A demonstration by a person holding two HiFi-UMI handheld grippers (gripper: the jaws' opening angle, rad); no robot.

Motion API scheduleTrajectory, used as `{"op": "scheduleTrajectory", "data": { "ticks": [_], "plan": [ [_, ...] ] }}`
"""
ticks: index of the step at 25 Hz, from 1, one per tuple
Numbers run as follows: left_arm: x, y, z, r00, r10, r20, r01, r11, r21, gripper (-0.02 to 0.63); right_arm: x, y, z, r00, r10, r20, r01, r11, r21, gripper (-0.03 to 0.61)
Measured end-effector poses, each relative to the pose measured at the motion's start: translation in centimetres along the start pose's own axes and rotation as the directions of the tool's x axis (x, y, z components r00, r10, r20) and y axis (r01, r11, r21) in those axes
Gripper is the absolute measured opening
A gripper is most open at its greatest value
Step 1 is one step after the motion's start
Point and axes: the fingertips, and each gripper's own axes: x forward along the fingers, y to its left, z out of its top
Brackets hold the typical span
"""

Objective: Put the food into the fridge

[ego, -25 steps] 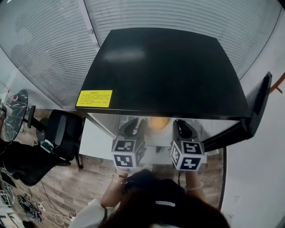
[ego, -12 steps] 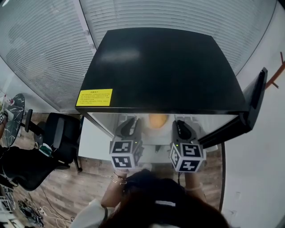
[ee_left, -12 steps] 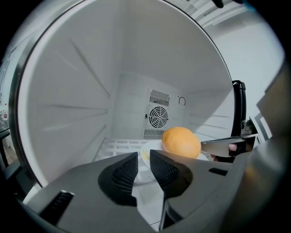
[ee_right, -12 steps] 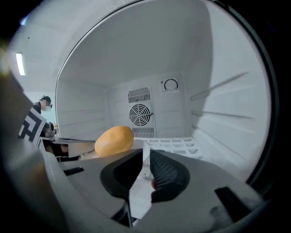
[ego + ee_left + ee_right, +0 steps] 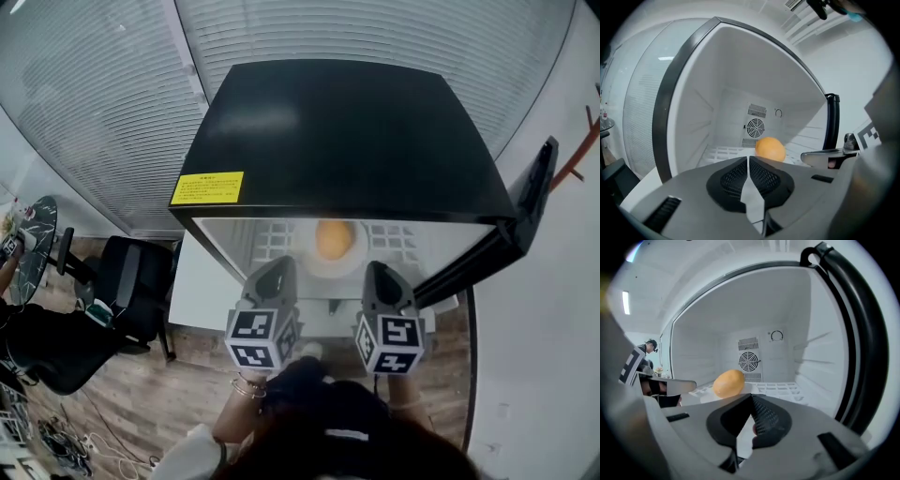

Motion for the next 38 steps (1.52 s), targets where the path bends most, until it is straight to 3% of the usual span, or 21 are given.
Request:
{"op": "scheduleTrajectory", "data": {
  "ticks": [17,26,38],
  "plan": [
    [-9.6,-7.2,-2.2,0.998,-0.051,0.032,0.052,0.998,-0.02,0.0,-10.1,3.7,-2.0,0.986,0.129,0.102,-0.121,0.99,-0.078,-0.006],
    [-12.3,-9.5,-3.5,0.993,-0.113,0.017,0.114,0.992,-0.055,0.0,-13.5,5.0,-2.1,0.979,0.139,0.148,-0.124,0.987,-0.104,-0.006],
    [-19.0,-10.2,-5.3,0.985,-0.17,0.027,0.172,0.982,-0.072,0.0,-19.0,8.7,-3.0,0.98,0.091,0.174,-0.067,0.988,-0.138,-0.006]
  ]
}}
